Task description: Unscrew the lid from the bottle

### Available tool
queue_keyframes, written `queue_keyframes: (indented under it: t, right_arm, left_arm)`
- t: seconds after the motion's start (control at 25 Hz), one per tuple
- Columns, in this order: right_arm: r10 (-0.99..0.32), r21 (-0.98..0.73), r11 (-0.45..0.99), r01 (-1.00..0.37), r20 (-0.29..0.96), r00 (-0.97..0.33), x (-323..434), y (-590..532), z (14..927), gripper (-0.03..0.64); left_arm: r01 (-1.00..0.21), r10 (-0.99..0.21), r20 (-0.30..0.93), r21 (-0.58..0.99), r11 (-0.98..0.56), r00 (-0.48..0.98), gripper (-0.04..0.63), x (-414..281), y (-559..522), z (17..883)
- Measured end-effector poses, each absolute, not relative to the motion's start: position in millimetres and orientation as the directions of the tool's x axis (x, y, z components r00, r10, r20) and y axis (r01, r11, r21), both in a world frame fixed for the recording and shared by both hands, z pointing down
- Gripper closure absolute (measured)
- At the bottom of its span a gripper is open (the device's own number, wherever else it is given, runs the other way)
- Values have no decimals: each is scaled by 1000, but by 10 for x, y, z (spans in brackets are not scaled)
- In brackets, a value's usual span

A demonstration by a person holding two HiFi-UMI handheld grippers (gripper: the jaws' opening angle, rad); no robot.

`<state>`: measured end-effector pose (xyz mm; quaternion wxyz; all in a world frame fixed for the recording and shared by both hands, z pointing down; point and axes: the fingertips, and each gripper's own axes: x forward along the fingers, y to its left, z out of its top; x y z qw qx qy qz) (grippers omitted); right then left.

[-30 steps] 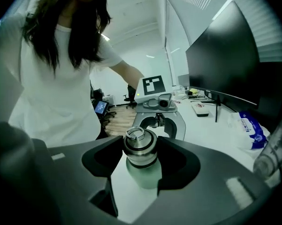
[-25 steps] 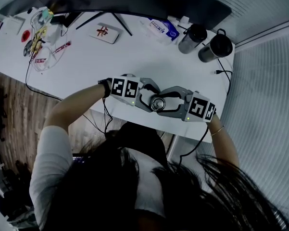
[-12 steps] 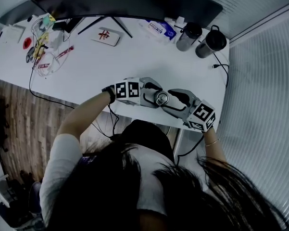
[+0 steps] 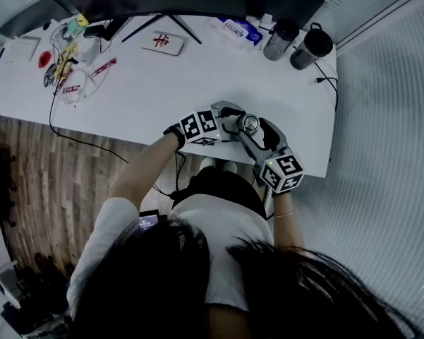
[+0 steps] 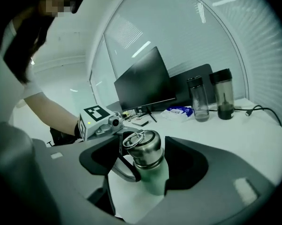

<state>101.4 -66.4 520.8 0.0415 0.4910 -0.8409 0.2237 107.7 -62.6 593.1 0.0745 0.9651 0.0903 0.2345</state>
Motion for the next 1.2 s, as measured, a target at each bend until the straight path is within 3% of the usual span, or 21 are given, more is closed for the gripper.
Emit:
queue_keyframes:
  t: [0.24, 0.44, 0.72, 0.96, 1.2]
  right_arm:
    - [-860, -281, 333, -900, 301, -413, 1004, -701, 5242, 342]
    - [-861, -252, 349, -902, 293, -415, 1005, -718, 5230, 353]
    - [-748, -237, 543, -806, 300, -592, 974, -703, 5243, 357]
    - [-552, -224, 749, -624, 310, -774, 903, -666, 5244, 357]
    - [-384, -242, 856, -457, 294, -875, 876, -645, 5263, 357]
  left_arm:
    - [100, 173, 429, 186, -977, 887, 232, 1073, -618, 5939]
    - [90, 164, 417, 191, -977, 894, 232, 1069, -623, 5933]
    - [132, 210, 423, 205, -970, 882, 232, 1082, -611, 5935]
    - [230, 307, 436, 222, -948, 846, 232, 1071, -573, 5911]
    - [284, 368, 439, 246, -927, 820, 229, 1063, -555, 5929]
